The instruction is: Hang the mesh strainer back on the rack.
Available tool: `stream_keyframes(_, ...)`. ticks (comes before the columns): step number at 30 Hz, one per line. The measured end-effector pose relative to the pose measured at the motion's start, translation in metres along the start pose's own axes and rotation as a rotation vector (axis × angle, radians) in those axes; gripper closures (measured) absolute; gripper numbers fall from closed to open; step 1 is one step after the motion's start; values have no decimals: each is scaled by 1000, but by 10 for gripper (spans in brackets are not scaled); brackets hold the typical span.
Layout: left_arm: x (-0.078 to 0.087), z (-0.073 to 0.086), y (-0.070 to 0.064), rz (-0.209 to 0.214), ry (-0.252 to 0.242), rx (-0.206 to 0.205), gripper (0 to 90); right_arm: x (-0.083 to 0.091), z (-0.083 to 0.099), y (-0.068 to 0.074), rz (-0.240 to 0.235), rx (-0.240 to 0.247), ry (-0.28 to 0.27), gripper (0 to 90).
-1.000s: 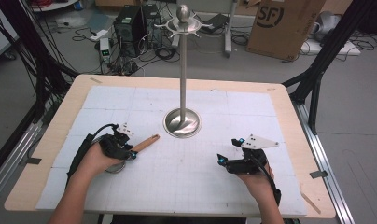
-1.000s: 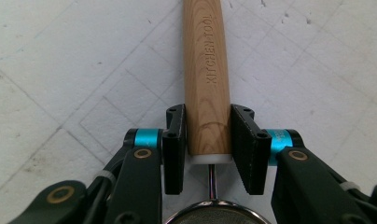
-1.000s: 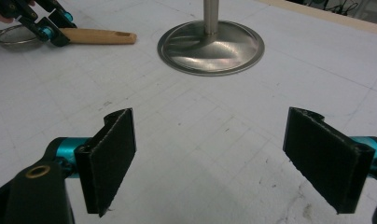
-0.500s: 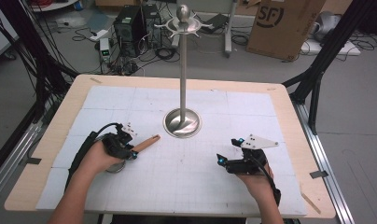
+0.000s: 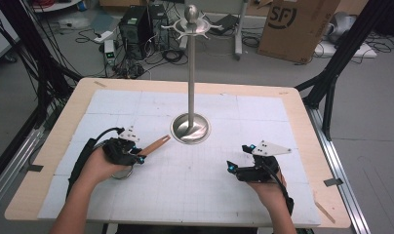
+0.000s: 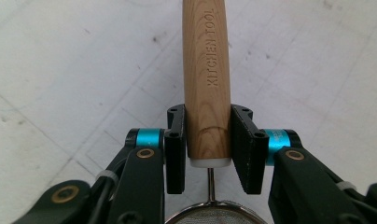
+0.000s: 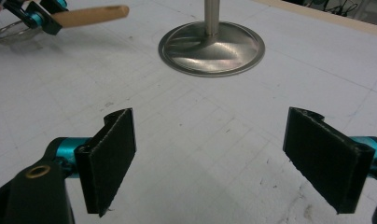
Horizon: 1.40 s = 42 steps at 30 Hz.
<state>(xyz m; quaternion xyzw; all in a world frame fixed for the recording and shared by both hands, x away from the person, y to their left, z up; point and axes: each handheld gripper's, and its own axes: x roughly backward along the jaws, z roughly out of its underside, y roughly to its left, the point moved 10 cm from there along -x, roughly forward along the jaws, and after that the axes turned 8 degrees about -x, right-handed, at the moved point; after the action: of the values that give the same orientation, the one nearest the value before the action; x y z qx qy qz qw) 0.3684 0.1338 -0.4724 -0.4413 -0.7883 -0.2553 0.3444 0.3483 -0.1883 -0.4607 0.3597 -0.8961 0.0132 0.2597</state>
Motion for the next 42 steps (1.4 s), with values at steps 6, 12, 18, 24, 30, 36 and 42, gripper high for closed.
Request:
stream_keyframes(6,16,-14,0,-2,-105,5,687,-1,0,0,0,7,1,161)
stream_keyframes(12,30,-27,2,10,-197,20,687,-1,0,1,-1,6,2,161)
stream_keyframes(18,42,-37,8,1,-262,36,687,0,0,0,0,4,2,161)
stream_keyframes(24,55,-53,9,-3,-353,44,687,0,0,0,0,5,1,161)
stream_keyframes(30,67,-68,11,-12,-410,31,687,0,0,1,-2,7,0,161)
stream_keyframes(36,81,-86,12,-29,-447,-3,686,0,-1,1,-2,8,-1,161)
stream_keyframes(42,96,-107,16,-43,-493,-25,687,0,0,1,-3,6,-2,161)
